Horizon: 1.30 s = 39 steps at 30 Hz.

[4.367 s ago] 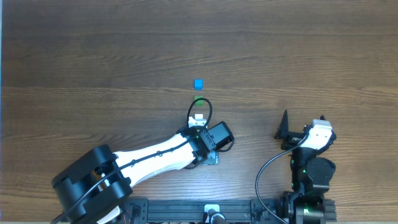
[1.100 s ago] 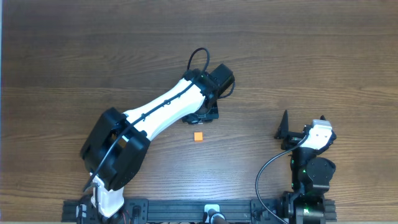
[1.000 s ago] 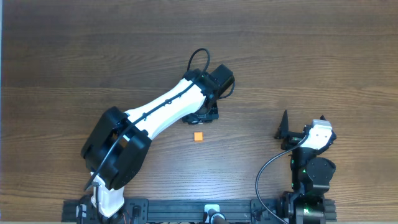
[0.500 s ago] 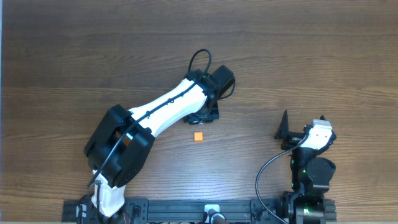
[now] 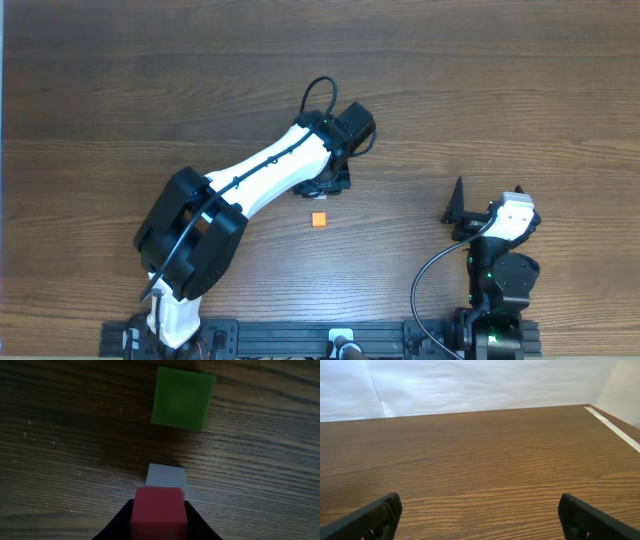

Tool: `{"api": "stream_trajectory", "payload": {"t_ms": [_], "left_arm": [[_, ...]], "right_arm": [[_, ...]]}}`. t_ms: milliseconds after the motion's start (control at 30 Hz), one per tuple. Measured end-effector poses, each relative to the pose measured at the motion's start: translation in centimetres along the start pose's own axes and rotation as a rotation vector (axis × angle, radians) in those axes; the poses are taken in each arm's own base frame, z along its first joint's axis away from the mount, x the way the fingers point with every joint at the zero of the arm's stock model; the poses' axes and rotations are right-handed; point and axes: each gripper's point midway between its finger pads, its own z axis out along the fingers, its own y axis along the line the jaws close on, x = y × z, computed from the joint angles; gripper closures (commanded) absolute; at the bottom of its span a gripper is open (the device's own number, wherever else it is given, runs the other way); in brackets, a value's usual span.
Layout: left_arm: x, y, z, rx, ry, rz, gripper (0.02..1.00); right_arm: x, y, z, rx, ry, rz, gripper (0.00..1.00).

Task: Stack Cubes

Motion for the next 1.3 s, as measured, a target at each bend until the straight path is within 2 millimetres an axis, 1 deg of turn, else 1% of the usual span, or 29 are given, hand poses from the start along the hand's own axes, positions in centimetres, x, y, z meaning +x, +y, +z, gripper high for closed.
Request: {"api": "stream_trajectory", "payload": {"t_ms": [400, 867, 1300], "left_arm": [[-0.05, -0.07, 0.00, 0.002, -0.002, 0.000, 0.899], [-0.04, -0.07, 0.00, 0.003, -0.002, 0.000, 0.869], [-0.04, -0.08, 0.00, 0.003, -0.002, 0.000, 0.774]], "right_arm": [[0.00, 0.00, 0.00, 0.000, 0.000, 0.000, 0.007], [0.00, 0.00, 0.00, 0.000, 0.000, 0.000, 0.007], [0.00, 0.00, 0.00, 0.000, 0.000, 0.000, 0.007]]}}
